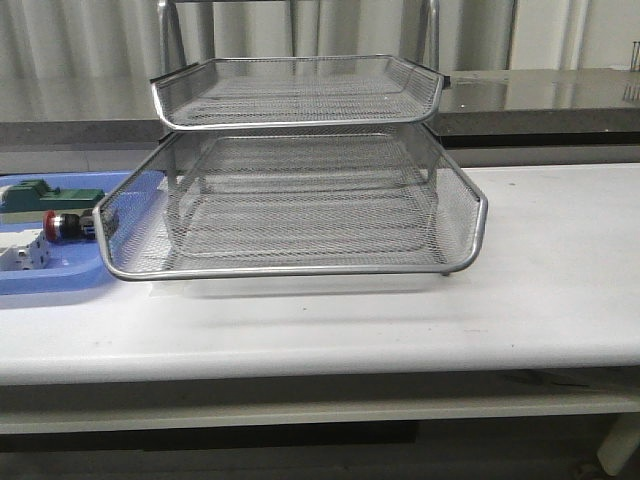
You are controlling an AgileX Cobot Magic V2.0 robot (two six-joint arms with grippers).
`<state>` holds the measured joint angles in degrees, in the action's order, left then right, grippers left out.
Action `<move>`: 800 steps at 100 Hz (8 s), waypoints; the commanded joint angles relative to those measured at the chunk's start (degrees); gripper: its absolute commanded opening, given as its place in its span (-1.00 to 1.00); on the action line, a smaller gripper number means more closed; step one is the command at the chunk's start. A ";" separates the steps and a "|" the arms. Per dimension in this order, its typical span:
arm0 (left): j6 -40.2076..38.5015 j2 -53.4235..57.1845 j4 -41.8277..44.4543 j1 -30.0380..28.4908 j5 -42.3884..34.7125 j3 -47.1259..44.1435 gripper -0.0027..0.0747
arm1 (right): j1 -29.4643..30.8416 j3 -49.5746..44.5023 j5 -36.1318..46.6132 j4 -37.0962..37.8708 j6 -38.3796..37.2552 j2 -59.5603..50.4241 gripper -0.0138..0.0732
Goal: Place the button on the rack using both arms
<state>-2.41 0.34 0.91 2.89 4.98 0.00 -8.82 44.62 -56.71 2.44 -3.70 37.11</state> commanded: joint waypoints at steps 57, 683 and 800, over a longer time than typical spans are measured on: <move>-0.17 1.87 -0.41 0.46 -4.98 -2.65 -0.98 | -0.04 2.07 3.59 0.95 -0.07 -0.14 -0.84; 32.93 -97.43 -16.61 4.15 68.07 105.12 -0.98 | -0.04 2.07 3.38 0.95 -0.07 -0.14 -0.84; 37.30 -112.34 -16.51 30.77 60.66 103.20 -0.33 | -0.04 2.07 3.38 0.95 -0.07 -0.14 -0.84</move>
<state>34.90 -115.36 -14.11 33.31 66.98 101.72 -8.82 44.62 -56.54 2.57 -3.97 37.11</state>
